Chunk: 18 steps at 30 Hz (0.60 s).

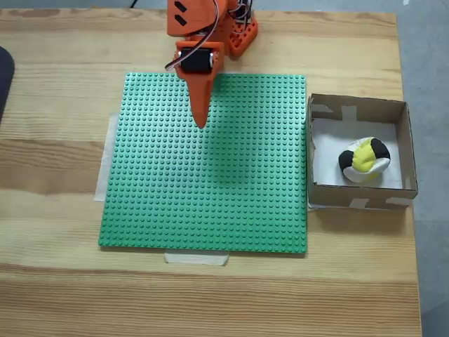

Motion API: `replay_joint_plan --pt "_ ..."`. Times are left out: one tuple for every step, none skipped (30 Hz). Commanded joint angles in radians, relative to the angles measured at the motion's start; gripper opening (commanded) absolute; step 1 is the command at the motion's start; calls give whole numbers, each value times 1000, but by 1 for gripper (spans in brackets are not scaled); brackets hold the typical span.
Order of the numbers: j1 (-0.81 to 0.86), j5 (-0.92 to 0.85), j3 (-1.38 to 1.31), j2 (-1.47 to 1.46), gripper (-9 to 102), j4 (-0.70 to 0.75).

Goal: Pick the ball and put it in the box.

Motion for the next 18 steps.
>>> replay_joint_plan --pt "8 -23 26 48 -1 -25" --pt "8 -26 41 58 -1 -26" --pt "8 -26 57 71 -1 -29" --pt "3 -28 71 78 -1 -29" --pt "3 -28 83 81 -1 -31" --pt "5 -28 98 81 -1 -38" --pt "8 -29 114 83 -1 -46" --pt "12 -31 130 86 -1 -51" --pt "15 -34 144 92 -1 -52" --pt "18 -38 160 103 -1 -54" --pt "23 -44 178 115 -1 -58" --pt "28 -48 193 130 -1 -60" --pt "29 -52 206 137 -1 -61" --pt "29 -55 216 137 -1 -66" --pt "31 -55 225 137 -1 -69" --pt "31 -57 232 137 -1 -71" --pt "31 -57 239 137 -1 -71" --pt "31 -57 250 137 -1 -74"
